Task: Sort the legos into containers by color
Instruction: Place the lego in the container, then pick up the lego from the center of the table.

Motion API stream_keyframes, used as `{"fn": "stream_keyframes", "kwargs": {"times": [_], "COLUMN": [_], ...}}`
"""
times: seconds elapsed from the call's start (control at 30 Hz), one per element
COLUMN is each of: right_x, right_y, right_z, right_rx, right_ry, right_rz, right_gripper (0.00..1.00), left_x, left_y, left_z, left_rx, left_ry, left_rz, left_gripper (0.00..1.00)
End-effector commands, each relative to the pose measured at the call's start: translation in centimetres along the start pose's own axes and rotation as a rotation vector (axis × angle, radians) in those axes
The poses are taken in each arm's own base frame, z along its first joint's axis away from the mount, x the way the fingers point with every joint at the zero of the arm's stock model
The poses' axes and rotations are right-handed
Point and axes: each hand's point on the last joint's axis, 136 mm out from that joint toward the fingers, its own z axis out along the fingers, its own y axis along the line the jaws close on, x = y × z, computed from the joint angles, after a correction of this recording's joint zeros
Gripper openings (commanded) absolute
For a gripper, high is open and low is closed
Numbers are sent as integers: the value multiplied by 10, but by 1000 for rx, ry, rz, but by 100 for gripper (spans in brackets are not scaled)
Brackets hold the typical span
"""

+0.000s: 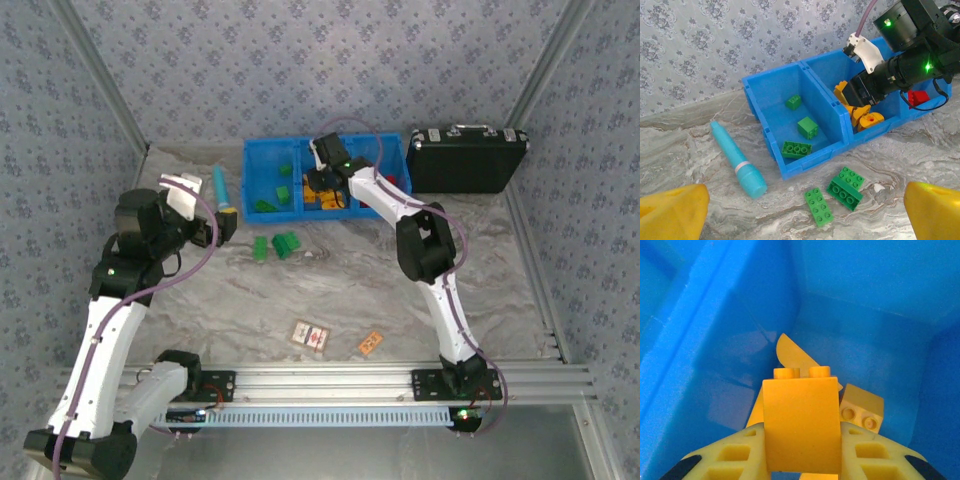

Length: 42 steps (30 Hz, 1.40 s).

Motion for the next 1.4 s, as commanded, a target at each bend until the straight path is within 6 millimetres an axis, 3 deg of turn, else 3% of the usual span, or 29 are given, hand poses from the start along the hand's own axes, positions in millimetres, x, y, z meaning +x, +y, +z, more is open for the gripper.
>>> {"fn": "stream_keyframes", "kwargs": {"times": [0.0, 0.2, 0.43, 0.63, 0.77, 1.0, 1.2, 1.37], "right_x": [-3, 1, 2, 3, 22, 66, 88, 103], "right_y": [-4, -8, 4, 43, 81, 129, 148, 155], "right_z": [-2, -17, -52, -97, -109, -110, -98, -76], "right_rx": [1, 24, 5, -74, -128, -178, -207, -207], "right_ry": [10, 11, -32, -108, -90, -23, 37, 88], "right_rz": [5, 17, 1, -38, -78, -121, -129, -130], "right_gripper": [33, 45, 53, 54, 54, 56, 57, 58], "left_x": [-10, -11, -12, -11, -12, -12, -15, -16], "left_y": [3, 2, 2, 1, 1, -1, -3, -3], "left_z": [-1, -3, -5, -8, -8, -7, -12, -16], "left_rx": [-9, -9, -9, -9, -9, 5, 8, 7], "left_ry": [-37, -45, -59, -64, -67, -73, -92, -102], "left_rz": [-2, -1, -3, -4, -8, -22, -22, -23], "left_gripper": [100, 100, 100, 100, 100, 100, 100, 100]}}
